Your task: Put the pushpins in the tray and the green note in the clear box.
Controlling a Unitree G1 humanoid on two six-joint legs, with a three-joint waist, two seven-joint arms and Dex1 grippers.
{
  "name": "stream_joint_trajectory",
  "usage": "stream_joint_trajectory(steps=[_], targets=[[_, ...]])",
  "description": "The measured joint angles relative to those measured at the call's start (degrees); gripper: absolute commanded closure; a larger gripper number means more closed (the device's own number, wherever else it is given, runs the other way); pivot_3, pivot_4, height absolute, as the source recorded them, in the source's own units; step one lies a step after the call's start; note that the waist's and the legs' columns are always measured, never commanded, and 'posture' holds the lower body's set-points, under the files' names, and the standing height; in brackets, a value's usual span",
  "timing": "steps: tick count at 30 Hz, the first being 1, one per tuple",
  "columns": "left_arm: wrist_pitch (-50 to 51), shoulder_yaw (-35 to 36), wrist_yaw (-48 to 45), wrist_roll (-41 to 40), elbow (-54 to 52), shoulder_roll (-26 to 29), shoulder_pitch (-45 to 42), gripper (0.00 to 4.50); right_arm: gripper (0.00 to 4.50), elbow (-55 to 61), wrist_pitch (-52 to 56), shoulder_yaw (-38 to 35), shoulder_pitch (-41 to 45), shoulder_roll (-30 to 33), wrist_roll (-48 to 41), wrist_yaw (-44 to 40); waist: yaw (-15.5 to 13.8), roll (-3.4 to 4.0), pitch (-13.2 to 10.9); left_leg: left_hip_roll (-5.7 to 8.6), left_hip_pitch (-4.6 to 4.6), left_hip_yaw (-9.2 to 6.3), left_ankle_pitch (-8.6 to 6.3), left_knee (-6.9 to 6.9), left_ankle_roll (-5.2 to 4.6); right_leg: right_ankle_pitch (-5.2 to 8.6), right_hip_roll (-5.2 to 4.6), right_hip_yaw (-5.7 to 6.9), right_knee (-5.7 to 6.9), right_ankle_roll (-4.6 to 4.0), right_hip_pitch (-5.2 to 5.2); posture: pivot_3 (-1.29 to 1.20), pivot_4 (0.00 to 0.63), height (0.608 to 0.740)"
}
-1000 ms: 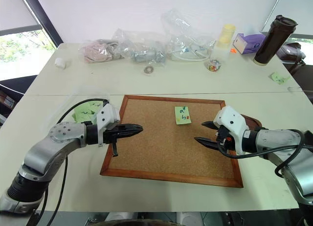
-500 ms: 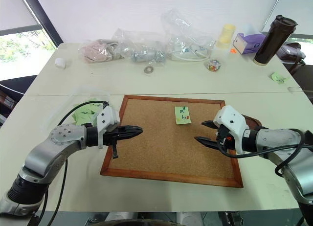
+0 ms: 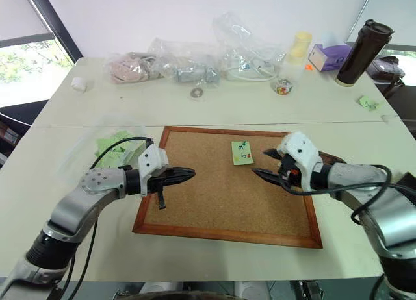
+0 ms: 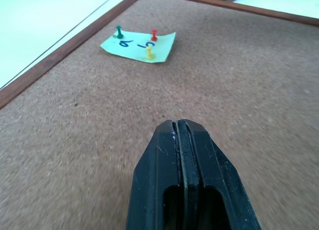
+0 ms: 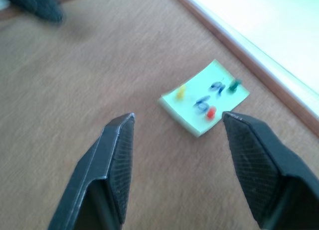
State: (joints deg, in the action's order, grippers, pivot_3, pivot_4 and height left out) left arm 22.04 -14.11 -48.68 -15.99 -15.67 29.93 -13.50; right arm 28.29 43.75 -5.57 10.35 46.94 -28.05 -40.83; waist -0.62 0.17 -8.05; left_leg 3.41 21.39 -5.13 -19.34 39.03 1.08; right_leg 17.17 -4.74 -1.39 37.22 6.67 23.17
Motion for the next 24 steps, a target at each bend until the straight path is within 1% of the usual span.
stream_joint_trajectory(steps=[4, 10, 16, 24], targets=[[-5.9, -2.5, 0.7, 3.1, 7.0, -3.6, 1.5, 4.5, 1.65, -6.7, 2.5, 5.0, 7.4, -4.9, 3.6, 5.3, 0.0, 0.0, 0.0, 0.0, 0.03, 0.0, 0.01, -0.02, 0.01, 0.0, 0.01, 0.02, 0.04, 0.0, 0.09, 0.0, 0.15, 0.74], [-14.0, -3.3, 0.4, 5.6, 11.0, -4.4, 1.7, 4.5, 1.65, -17.0, 2.0, 10.9, 15.7, -11.8, 9.0, 9.2, -0.1, 0.02, 0.0, 0.06, 0.0, -0.01, 0.02, 0.03, 0.03, 0.0, -0.06, 0.05, 0.03, 0.0, 0.02, 0.0, 0.15, 0.74], [-15.0, -3.1, 0.5, 5.9, 11.8, -4.4, 2.0, 4.5, 1.65, -23.8, -0.6, 13.5, 17.2, -14.4, 13.2, 9.8, 0.0, 0.09, 0.1, 0.06, -0.02, -0.03, 0.03, 0.02, 0.05, 0.0, -0.04, 0.08, 0.09, 0.0, 0.02, 0.0, 0.15, 0.74], [-14.9, -3.0, 0.5, 6.0, 11.8, -4.4, 2.1, 4.5, 1.65, -27.2, -3.6, 13.8, 17.3, -15.2, 15.6, 8.9, 0.1, 0.1, 0.1, 0.06, -0.03, -0.02, 0.03, 0.03, 0.05, 0.0, -0.03, 0.08, 0.12, 0.0, 0.03, 0.0, 0.15, 0.74]])
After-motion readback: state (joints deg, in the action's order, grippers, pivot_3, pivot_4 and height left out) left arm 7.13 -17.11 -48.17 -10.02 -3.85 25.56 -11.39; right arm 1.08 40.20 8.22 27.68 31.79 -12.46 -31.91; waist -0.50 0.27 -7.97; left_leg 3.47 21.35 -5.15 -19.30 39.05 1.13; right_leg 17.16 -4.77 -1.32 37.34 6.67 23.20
